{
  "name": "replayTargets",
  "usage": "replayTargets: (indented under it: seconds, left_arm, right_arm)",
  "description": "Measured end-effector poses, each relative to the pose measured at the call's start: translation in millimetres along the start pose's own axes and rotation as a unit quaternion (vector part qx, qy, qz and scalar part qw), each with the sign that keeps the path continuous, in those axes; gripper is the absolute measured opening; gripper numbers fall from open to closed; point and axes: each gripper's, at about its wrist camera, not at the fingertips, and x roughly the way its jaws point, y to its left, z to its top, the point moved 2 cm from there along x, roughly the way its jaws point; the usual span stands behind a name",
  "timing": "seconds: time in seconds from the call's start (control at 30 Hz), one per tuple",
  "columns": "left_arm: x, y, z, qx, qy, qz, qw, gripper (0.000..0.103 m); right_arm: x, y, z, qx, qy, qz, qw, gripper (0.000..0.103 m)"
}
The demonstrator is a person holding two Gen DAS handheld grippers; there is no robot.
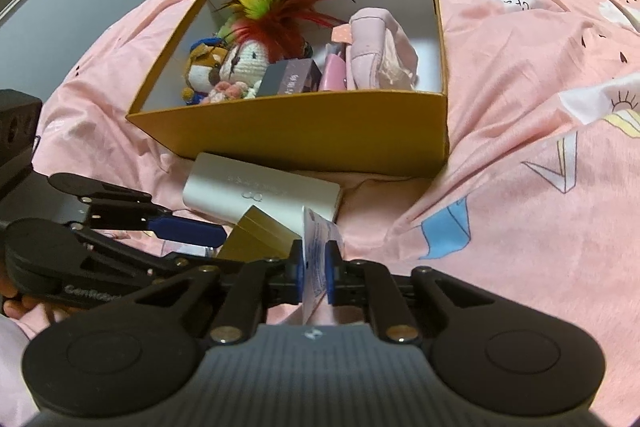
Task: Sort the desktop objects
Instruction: 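Lift the floral tube with right tool while left tool grasps the gold cube box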
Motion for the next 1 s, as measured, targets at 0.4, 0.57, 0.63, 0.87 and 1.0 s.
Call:
replayTargets:
  seconds: [0.4,0.57,0.63,0.87,1.0]
  left_arm:
    - [2,-8,0,0.033,0.004,-0.001,0.9995,0.042]
    - [3,-15,-1,0.038,0.005,-0.011,0.9992,0.042]
    - [4,-18,-2,0.041,0.004,-0.02,0.9989,0.042]
    - [12,-32,-4,0.047,0.011,-0.047,0.9977,0.042]
    - [16,-35,-5,0.045,0.013,-0.046,0.9978,0.041]
  right_arm:
    - [0,-3,1,0.005,-0.003,-0.006,1.0,0.01]
    - [-6,-4,3,0.014,-0.009,-0.006,1.0,0.008]
    - [-14,0,5,0.003,-0.016,-0.009,1.0,0.008]
    - [-33,18,7,-0.083,-0.051,-0.088,0.991,0.008]
    - [-19,11,1,-0.053,-0.017,-0.056,0.997,0.008]
